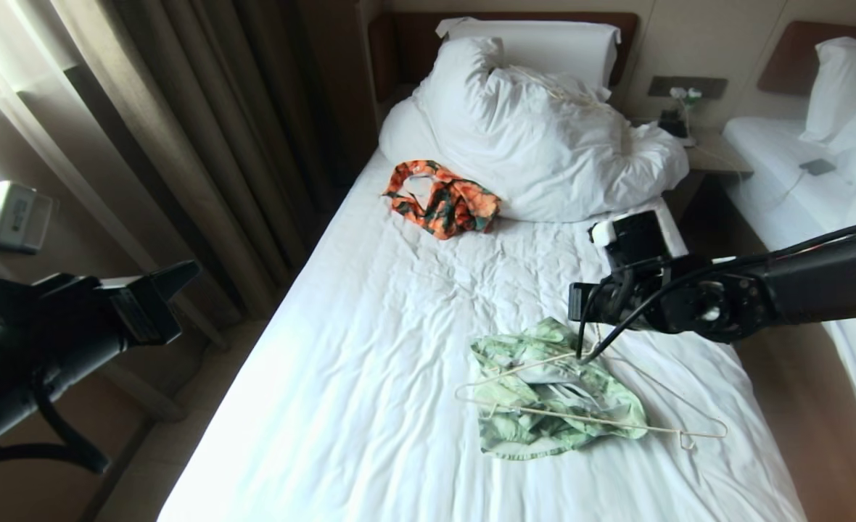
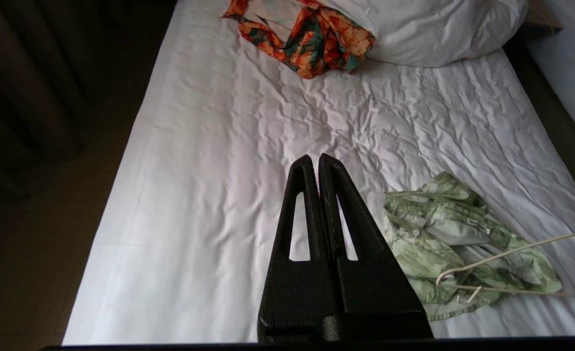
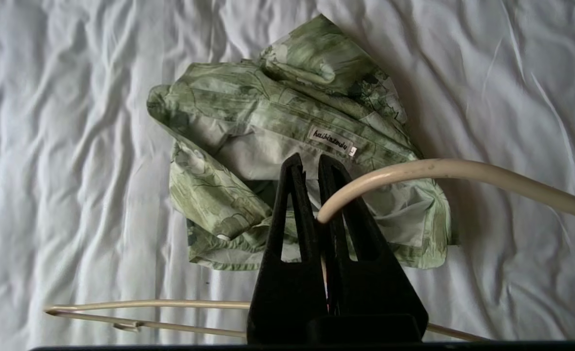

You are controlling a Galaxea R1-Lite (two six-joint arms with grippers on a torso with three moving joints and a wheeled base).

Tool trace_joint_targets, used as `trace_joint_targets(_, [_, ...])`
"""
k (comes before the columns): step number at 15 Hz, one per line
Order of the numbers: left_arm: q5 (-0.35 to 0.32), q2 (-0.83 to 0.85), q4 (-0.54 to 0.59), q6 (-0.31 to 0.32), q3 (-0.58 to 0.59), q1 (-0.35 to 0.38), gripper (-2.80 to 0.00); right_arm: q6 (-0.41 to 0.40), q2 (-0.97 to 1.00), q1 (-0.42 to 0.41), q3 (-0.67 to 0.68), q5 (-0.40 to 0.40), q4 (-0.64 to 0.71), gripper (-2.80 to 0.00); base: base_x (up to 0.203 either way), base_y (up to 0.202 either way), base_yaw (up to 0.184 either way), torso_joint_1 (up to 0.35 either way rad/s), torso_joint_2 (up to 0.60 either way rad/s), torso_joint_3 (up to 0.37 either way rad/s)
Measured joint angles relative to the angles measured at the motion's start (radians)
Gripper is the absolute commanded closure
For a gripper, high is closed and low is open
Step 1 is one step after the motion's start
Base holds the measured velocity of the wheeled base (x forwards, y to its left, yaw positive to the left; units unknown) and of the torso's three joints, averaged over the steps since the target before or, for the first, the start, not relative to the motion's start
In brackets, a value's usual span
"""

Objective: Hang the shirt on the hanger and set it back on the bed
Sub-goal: Place the hanger on the bed

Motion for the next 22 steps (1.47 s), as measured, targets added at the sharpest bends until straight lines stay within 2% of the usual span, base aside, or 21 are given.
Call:
trace_joint_targets(5, [-0.001,-0.009,-0.001,0.007,0.001,-0.001,0.0,-0.076,0.182,-0.011,-0.021,-0.001,-0.145,0.0,0.0,0.0,0.0,0.0,0.0,0.0])
trace_joint_targets(10, [0.007,-0.009,-0.001,0.01,-0.007,-0.001,0.0,-0.091,0.307,-0.036,-0.118,0.011,-0.158,0.0,0.0,0.0,0.0,0.0,0.0,0.0])
trace_joint_targets(12, [0.015,-0.025,0.007,0.038,-0.008,-0.001,0.0,-0.093,0.34,-0.053,-0.175,0.025,-0.139,0.0,0.0,0.0,0.0,0.0,0.0,0.0])
trace_joint_targets(14, [0.02,-0.05,0.061,0.05,-0.012,0.0,0.0,-0.095,0.368,-0.061,-0.221,0.027,-0.107,0.0,0.0,0.0,0.0,0.0,0.0,0.0])
trace_joint_targets(15, [0.02,-0.06,0.08,0.051,-0.017,0.0,0.0,-0.097,0.381,-0.062,-0.239,0.027,-0.102,-2.8,0.0,0.0,0.0,0.0,0.0,0.0])
trace_joint_targets(18, [0.02,-0.08,0.086,0.048,-0.021,0.0,0.0,-0.109,0.404,-0.066,-0.263,0.026,-0.093,-2.8,0.0,0.0,0.0,0.0,0.0,0.0])
trace_joint_targets(22, [0.017,-0.133,0.116,0.029,-0.012,0.001,0.0,-0.112,0.367,-0.06,-0.166,0.013,-0.038,-2.8,0.0,0.0,0.0,0.0,0.0,0.0])
